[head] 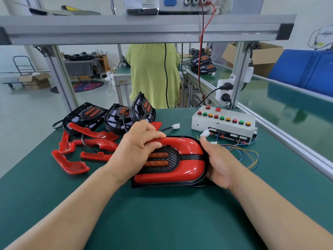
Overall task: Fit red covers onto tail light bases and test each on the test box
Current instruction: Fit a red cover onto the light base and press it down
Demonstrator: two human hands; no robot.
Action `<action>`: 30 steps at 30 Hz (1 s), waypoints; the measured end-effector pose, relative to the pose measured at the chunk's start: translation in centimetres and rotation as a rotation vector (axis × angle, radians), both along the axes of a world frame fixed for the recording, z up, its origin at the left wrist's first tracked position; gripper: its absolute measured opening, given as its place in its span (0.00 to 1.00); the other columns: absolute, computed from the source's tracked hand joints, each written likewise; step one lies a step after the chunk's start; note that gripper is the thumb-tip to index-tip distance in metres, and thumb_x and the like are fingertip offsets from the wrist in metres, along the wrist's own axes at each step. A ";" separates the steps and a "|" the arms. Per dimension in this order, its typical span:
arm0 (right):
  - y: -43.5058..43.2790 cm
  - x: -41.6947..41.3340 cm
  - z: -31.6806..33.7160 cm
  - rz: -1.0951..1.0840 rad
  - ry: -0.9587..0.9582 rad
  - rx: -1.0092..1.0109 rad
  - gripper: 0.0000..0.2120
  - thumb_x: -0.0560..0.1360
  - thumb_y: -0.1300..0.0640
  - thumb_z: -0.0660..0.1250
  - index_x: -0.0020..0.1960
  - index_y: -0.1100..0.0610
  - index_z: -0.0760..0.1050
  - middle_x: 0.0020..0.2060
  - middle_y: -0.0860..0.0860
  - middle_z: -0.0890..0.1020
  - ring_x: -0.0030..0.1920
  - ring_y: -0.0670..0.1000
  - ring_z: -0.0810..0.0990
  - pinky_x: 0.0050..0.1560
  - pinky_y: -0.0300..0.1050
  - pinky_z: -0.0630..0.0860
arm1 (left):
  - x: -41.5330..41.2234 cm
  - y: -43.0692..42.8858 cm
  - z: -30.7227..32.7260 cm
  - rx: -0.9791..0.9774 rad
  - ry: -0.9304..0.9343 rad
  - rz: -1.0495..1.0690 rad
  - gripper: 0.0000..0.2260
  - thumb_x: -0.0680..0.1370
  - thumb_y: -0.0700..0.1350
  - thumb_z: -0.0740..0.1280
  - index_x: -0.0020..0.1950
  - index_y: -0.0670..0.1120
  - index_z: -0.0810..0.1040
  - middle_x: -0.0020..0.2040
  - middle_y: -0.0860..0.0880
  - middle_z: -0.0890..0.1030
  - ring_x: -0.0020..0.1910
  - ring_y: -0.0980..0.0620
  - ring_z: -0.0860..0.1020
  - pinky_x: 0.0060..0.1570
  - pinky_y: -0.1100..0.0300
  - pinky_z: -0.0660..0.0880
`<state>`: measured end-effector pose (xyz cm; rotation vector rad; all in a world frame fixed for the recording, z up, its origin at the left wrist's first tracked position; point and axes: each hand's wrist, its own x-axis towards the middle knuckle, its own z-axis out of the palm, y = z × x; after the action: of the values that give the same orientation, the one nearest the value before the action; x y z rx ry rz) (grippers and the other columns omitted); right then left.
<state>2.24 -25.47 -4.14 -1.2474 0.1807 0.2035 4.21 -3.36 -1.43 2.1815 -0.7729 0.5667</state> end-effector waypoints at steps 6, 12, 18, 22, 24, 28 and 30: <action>0.5 -0.3 0.1 0.081 -0.063 -0.003 0.27 0.71 0.37 0.65 0.58 0.57 0.82 0.53 0.58 0.85 0.53 0.58 0.85 0.49 0.52 0.83 | -0.1 -0.3 -0.2 -0.010 0.088 -0.034 0.12 0.77 0.35 0.70 0.58 0.44 0.83 0.49 0.51 0.74 0.55 0.51 0.76 0.60 0.52 0.75; 0.2 0.0 0.1 0.039 -0.022 0.023 0.24 0.80 0.39 0.58 0.53 0.56 0.84 0.52 0.56 0.86 0.51 0.55 0.86 0.49 0.51 0.83 | -0.1 0.7 0.8 -0.043 0.059 -0.023 0.11 0.76 0.35 0.71 0.56 0.46 0.85 0.48 0.51 0.77 0.55 0.53 0.77 0.61 0.60 0.73; 0.1 0.0 0.1 0.017 0.000 0.031 0.22 0.82 0.43 0.57 0.52 0.55 0.84 0.51 0.56 0.86 0.47 0.54 0.86 0.41 0.48 0.83 | -0.1 0.8 1.0 0.003 0.077 -0.038 0.11 0.76 0.35 0.71 0.56 0.47 0.84 0.49 0.50 0.77 0.55 0.55 0.77 0.60 0.67 0.71; 0.2 0.0 0.2 0.014 -0.002 0.023 0.21 0.83 0.43 0.57 0.55 0.56 0.82 0.51 0.56 0.86 0.47 0.54 0.86 0.42 0.48 0.83 | -0.2 0.8 1.1 0.015 0.083 -0.040 0.11 0.76 0.36 0.71 0.56 0.47 0.84 0.49 0.50 0.77 0.55 0.53 0.77 0.60 0.65 0.72; 0.2 0.0 0.2 0.019 -0.005 0.014 0.21 0.83 0.43 0.56 0.55 0.55 0.82 0.51 0.55 0.86 0.48 0.54 0.86 0.42 0.48 0.83 | -0.3 0.8 1.1 0.028 0.074 -0.036 0.11 0.76 0.36 0.71 0.56 0.46 0.84 0.49 0.50 0.77 0.55 0.54 0.76 0.60 0.65 0.72; 0.2 -0.1 0.2 0.031 -0.019 0.004 0.21 0.83 0.43 0.56 0.56 0.56 0.82 0.51 0.56 0.86 0.49 0.54 0.86 0.43 0.48 0.83 | -0.4 0.5 1.0 0.054 0.075 -0.028 0.11 0.77 0.36 0.71 0.57 0.45 0.84 0.49 0.50 0.77 0.54 0.54 0.76 0.60 0.62 0.72; 0.2 -0.1 0.2 0.044 -0.023 0.004 0.22 0.83 0.43 0.55 0.57 0.56 0.82 0.51 0.56 0.86 0.48 0.54 0.86 0.43 0.48 0.83 | -0.4 0.4 0.8 0.061 0.054 -0.016 0.11 0.77 0.36 0.71 0.58 0.44 0.84 0.49 0.50 0.76 0.54 0.55 0.75 0.60 0.61 0.72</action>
<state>2.09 -25.30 -3.89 -1.2496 0.1331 0.2269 3.84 -2.96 -0.61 2.2348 -0.7873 0.4796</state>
